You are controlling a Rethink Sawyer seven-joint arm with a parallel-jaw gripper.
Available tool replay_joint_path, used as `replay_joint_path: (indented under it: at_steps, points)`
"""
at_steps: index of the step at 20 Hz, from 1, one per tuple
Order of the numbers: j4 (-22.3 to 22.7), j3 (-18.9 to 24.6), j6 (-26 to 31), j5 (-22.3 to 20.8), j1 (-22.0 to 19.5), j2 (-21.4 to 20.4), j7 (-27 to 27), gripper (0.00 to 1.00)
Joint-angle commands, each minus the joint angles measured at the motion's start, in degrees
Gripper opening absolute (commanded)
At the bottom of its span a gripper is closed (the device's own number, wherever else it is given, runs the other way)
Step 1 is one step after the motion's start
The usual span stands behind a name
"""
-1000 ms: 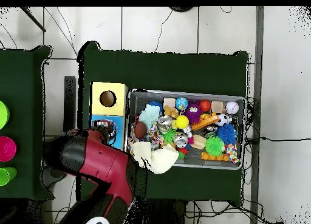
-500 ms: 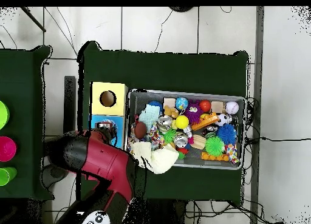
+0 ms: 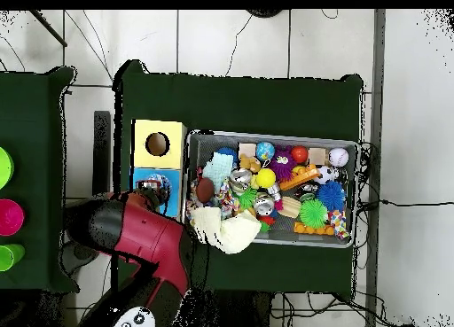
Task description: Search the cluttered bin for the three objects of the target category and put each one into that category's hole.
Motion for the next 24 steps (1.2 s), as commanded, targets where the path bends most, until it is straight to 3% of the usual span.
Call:
replay_joint_path:
  at_steps: [1, 10, 24]
  points:
    - [-2.0, 3.9, 4.3, 2.4, -0.5, 1.7, 15.0, 0.0]
    - [-1.8, 4.8, 2.0, 3.3, -0.4, 3.5, 15.2, 0.0]
    - [-5.4, 2.8, 5.9, 3.8, 0.7, 4.9, 17.7, 0.0]
